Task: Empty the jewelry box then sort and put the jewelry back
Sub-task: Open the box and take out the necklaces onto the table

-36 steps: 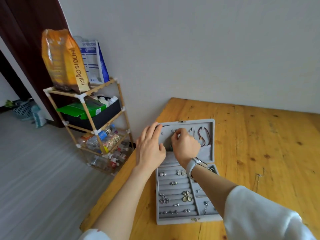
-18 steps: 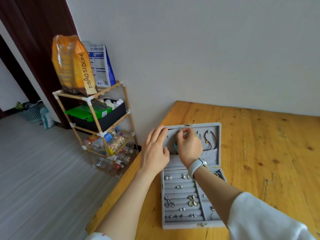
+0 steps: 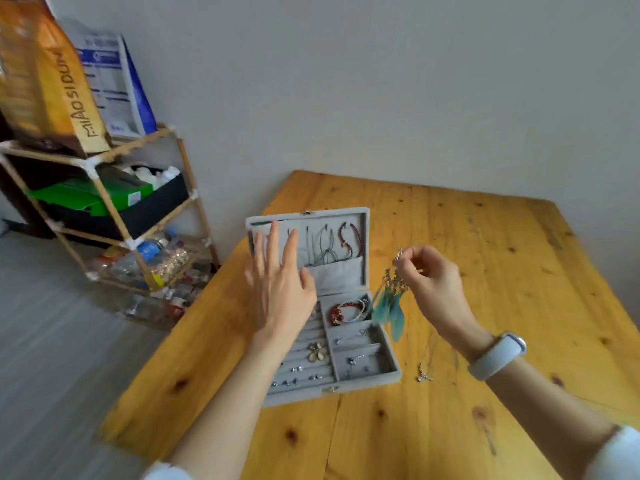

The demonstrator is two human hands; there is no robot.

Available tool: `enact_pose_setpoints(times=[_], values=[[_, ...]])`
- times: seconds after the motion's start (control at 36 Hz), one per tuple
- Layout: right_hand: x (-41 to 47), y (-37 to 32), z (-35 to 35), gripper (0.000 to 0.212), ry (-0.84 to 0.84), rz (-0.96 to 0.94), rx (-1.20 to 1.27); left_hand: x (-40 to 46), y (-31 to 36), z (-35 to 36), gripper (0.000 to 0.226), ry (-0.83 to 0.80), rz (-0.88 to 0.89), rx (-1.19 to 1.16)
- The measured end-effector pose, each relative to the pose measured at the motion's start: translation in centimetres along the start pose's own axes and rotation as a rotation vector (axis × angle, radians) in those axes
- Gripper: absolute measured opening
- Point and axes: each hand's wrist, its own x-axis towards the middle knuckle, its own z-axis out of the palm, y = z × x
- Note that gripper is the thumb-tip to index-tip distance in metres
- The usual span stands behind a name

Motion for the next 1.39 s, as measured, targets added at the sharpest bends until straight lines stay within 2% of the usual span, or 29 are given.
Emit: enact_pose_setpoints(times=[0.08, 0.14, 0.19, 0.28, 0.39, 0.5, 0.64, 0.75, 0.83, 1.03, 1.11, 1.39], values=[[-1.7, 1.0, -3.6, 0.011, -0.094, 0.102, -0.077, -3.4, 3.2, 2.3, 0.05, -0.025, 0.087, -0.086], [-2.7, 1.8, -5.9, 0.014, -0.1, 0.185, -0.11, -6.3, 5.5, 4.0, 0.041, -0.1, 0.147, -0.182], [-3.4, 2.5, -8.1, 0.019, -0.154, 0.312, -0.129, -9.0, 7.4, 5.6, 0.041, -0.189, 0.203, -0.238], [-4.3, 3.8, -10.8, 0.017, -0.367, 0.567, -0.042, -12.1, 9.3, 7.7, 0.044, -0.282, 0.268, -0.216], [-4.7, 6.6, -11.4, 0.018, -0.493, 0.681, -0.245, -13.6, 10.5, 9.2, 0.039, -0.298, 0.319, -0.109], [-4.1, 9.6, -10.7, 0.015, -0.347, 0.698, -0.355, -14.2, 11.7, 9.7, 0.038, -0.305, 0.404, -0.026], [-2.9, 11.2, -10.6, 0.023, -0.189, 0.542, -0.505, -14.9, 12.7, 10.5, 0.043, -0.395, 0.495, -0.048], [-1.9, 12.7, -11.0, 0.028, -0.171, 0.558, -0.534, -15.0, 13.2, 11.5, 0.047, -0.494, 0.531, 0.025], [-1.3, 13.5, -11.3, 0.022, -0.152, 0.592, -0.528, -14.9, 13.6, 12.1, 0.049, -0.53, 0.555, 0.068], [-1.1, 14.4, -11.6, 0.026, -0.044, 0.566, -0.54, -14.7, 14.4, 13.1, 0.047, -0.54, 0.597, 0.07], [-1.2, 14.5, -11.6, 0.019, -0.013, 0.547, -0.541, -14.5, 14.5, 13.1, 0.046, -0.535, 0.591, 0.073], [-0.5, 14.6, -12.5, 0.01, -0.024, 0.586, -0.512, -13.9, 14.9, 12.8, 0.044, -0.507, 0.61, 0.063]])
